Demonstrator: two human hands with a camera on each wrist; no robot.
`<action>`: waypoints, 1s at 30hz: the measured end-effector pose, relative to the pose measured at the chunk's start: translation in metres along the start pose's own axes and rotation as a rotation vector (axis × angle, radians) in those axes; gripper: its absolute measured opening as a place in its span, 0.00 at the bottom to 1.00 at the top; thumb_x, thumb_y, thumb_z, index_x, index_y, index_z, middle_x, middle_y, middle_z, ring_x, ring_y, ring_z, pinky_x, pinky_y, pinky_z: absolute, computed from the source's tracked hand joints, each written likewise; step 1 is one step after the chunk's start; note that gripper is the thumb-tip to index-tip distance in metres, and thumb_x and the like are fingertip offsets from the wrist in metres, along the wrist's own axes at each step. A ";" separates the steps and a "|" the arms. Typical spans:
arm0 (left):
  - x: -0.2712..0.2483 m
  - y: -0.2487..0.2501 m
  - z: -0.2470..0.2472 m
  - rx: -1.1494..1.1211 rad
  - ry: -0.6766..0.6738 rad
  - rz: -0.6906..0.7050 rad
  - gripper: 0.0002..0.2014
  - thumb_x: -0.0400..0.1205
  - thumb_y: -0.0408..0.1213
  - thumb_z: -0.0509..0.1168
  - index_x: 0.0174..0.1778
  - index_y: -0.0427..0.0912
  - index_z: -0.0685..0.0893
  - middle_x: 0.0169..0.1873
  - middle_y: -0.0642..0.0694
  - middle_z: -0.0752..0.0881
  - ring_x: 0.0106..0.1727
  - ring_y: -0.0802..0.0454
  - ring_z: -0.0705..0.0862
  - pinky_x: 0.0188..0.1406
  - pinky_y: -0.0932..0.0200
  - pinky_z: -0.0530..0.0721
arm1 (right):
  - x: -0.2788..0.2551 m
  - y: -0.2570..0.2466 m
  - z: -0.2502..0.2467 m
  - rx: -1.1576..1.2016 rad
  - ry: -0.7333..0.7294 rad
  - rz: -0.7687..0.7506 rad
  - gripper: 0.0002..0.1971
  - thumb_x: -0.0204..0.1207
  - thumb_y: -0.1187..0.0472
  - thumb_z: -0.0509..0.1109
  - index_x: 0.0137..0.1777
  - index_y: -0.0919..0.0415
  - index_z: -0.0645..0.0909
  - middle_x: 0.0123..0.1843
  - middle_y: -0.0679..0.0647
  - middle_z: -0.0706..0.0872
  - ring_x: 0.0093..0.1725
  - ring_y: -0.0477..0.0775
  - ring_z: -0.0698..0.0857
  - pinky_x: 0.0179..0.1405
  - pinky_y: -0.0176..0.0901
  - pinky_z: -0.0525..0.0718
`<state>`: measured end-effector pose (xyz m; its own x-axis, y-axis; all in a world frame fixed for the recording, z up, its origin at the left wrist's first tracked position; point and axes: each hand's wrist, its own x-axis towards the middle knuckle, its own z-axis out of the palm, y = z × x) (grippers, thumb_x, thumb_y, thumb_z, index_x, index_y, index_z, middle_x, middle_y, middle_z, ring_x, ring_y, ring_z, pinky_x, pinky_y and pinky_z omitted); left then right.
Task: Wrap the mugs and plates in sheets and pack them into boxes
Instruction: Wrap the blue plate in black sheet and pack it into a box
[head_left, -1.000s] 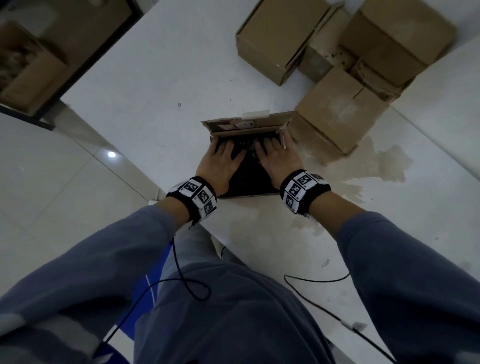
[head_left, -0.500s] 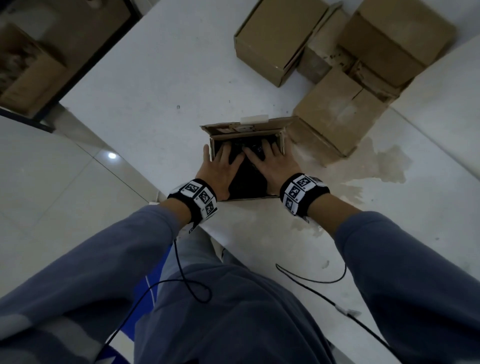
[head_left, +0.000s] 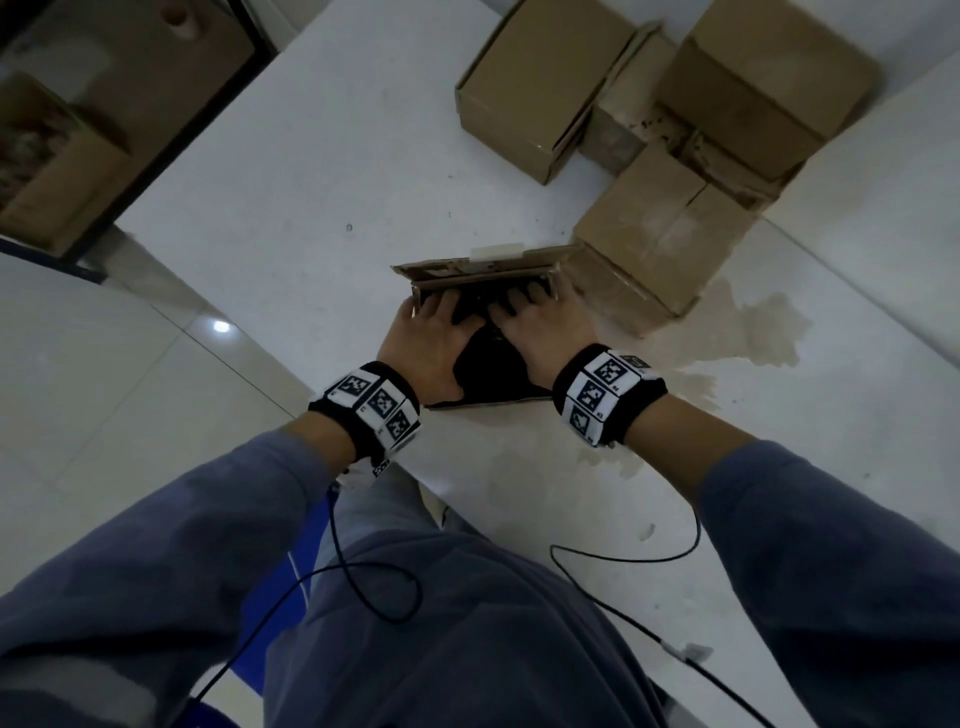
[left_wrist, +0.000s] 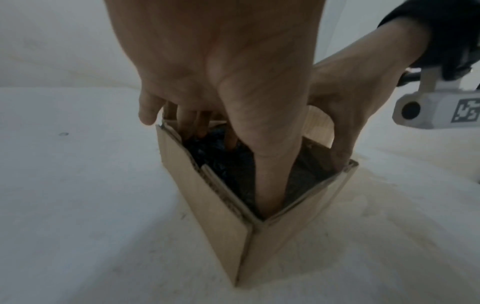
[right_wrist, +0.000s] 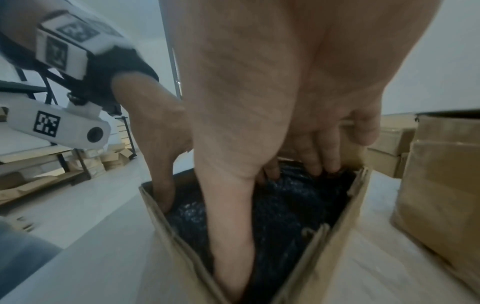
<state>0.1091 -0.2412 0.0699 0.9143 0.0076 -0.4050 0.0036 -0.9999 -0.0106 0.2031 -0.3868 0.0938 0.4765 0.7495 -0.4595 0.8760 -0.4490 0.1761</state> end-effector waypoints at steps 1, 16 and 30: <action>0.000 0.000 0.001 0.013 -0.021 -0.009 0.46 0.65 0.62 0.71 0.79 0.54 0.64 0.78 0.39 0.62 0.78 0.39 0.66 0.79 0.37 0.62 | -0.001 0.000 -0.001 -0.009 -0.010 -0.010 0.33 0.75 0.51 0.66 0.80 0.54 0.64 0.74 0.61 0.73 0.75 0.65 0.69 0.80 0.67 0.52; 0.011 0.006 0.024 0.098 -0.080 -0.075 0.55 0.68 0.57 0.70 0.84 0.46 0.44 0.80 0.30 0.56 0.85 0.36 0.50 0.80 0.29 0.36 | 0.010 -0.006 0.025 0.086 -0.046 0.017 0.45 0.70 0.52 0.72 0.82 0.50 0.49 0.80 0.70 0.55 0.81 0.73 0.55 0.81 0.70 0.38; -0.004 0.008 0.005 0.157 -0.176 -0.105 0.50 0.74 0.53 0.68 0.86 0.47 0.44 0.82 0.30 0.53 0.86 0.37 0.49 0.79 0.26 0.39 | -0.005 0.001 0.015 -0.005 -0.028 0.107 0.45 0.68 0.49 0.74 0.83 0.50 0.55 0.81 0.67 0.59 0.83 0.68 0.55 0.77 0.78 0.33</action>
<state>0.1029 -0.2495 0.0669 0.8277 0.1264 -0.5468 0.0194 -0.9802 -0.1971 0.2002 -0.3982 0.0828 0.5652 0.6834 -0.4621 0.8206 -0.5234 0.2296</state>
